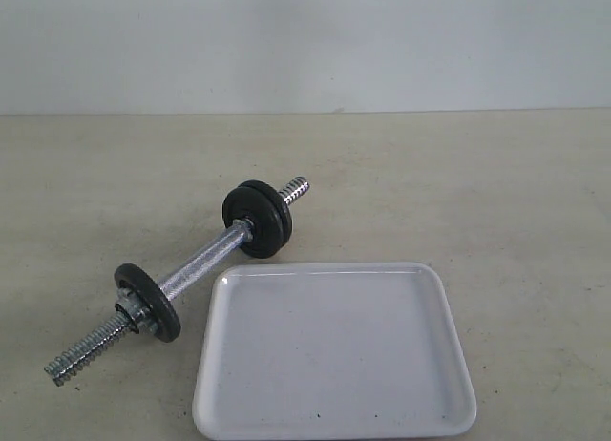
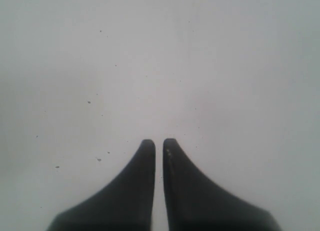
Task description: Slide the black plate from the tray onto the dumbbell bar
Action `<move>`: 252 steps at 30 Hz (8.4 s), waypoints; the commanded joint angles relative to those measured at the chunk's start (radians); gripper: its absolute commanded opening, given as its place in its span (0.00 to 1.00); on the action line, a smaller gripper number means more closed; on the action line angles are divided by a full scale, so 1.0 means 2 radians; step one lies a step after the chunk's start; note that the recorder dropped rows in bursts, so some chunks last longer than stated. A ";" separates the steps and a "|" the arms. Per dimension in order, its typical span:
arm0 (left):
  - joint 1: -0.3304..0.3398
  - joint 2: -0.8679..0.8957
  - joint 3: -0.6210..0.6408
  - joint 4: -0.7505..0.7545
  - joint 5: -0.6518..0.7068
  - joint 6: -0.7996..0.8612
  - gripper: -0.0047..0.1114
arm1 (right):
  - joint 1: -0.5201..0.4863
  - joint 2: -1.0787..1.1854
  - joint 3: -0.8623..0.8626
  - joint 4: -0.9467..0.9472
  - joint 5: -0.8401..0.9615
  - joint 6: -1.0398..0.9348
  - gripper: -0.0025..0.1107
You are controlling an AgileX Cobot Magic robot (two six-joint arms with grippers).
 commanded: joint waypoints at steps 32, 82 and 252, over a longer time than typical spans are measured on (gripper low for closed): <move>0.001 -0.002 -0.002 -0.005 0.000 0.000 0.08 | -0.002 -0.002 0.002 -0.555 -0.020 0.489 0.02; 0.001 -0.002 -0.002 -0.005 0.000 0.000 0.08 | -0.015 -0.002 0.002 -0.913 0.174 0.879 0.02; 0.090 -0.364 0.487 0.894 0.288 -0.932 0.08 | 0.020 -0.002 0.002 -0.829 0.181 0.825 0.02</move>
